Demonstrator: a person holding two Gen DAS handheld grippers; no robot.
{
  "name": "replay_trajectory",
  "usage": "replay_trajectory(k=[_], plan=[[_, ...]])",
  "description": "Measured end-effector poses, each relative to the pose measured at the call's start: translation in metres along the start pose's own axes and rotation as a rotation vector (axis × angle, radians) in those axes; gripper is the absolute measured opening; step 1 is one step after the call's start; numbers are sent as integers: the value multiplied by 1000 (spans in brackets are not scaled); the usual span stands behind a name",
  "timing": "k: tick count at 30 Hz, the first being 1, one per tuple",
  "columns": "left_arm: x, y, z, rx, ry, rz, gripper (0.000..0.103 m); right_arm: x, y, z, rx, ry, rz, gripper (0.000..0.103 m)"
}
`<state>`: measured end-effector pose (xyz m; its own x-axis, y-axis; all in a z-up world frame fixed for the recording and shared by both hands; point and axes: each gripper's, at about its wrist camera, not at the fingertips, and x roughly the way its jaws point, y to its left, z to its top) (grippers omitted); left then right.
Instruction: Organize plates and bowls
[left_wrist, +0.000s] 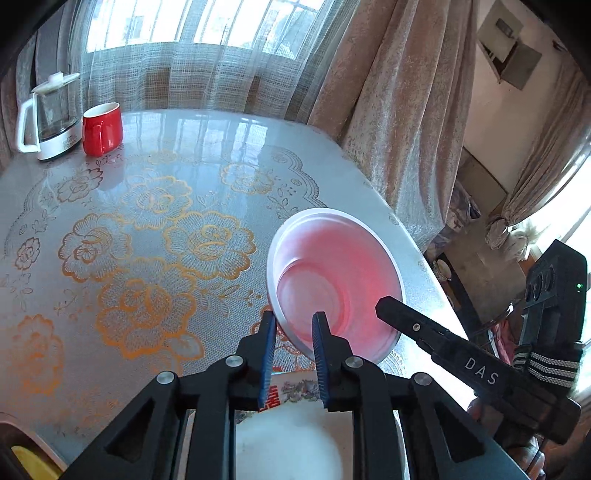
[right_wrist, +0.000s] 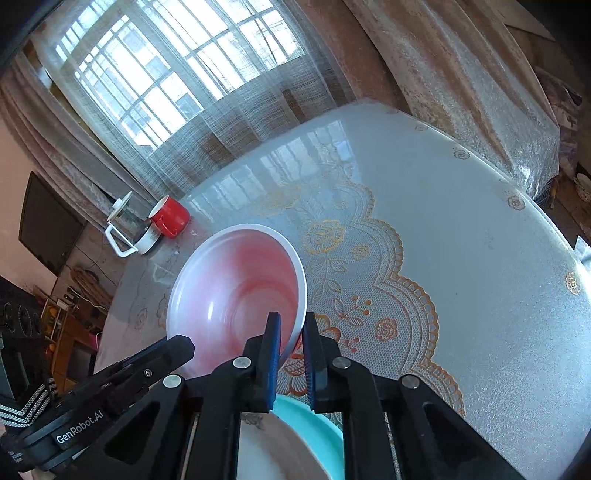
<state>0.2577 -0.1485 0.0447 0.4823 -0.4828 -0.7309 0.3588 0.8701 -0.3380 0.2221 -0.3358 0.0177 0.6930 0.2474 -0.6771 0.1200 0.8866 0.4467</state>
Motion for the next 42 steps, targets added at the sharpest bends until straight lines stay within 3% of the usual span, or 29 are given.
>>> replay_trajectory(k=[11,24,32,42], plan=[[-93,45,-57,-50,-106,54,19,-16,70,-41,-153,56,144,12],[-181,127,-138,-252,-175,167,19,9,174,-106,-338,233,336,12],[-202,158,-175,-347,-179,211,19,24,215,-140,-435,315,365,12],[-192,174,-197,-394,-129,214,19,43,222,-165,-475,397,317,12]])
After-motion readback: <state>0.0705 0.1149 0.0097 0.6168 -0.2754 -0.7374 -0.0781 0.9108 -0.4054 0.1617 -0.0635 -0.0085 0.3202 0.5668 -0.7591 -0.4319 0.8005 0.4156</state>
